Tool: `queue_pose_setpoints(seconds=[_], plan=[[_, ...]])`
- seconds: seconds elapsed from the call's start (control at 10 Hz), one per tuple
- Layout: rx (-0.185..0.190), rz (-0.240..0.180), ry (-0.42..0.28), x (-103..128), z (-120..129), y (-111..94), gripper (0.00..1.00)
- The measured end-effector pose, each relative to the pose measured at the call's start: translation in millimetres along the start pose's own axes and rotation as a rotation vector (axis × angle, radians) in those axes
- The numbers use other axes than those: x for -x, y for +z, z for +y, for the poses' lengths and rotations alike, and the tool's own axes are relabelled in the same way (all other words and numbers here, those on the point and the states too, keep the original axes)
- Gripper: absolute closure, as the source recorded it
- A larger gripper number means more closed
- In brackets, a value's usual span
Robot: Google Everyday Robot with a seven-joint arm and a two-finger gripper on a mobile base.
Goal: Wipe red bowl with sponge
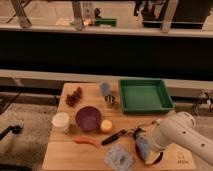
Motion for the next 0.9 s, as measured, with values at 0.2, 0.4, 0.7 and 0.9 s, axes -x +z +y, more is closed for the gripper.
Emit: queue_pose_setpoints(seconds=[0.2,0.4,0.7,0.9], plan=[[0.002,0.010,0.007,-3.7,1.1,1.6,1.00],[0.006,0.018,0.012,-6.4,3.1,4.3,1.00],[0.015,0.034,0.011,-6.5,0.8,9.0,1.00],[0.026,0.043,0.012,-5.6,-1.1,11.9,1.00]])
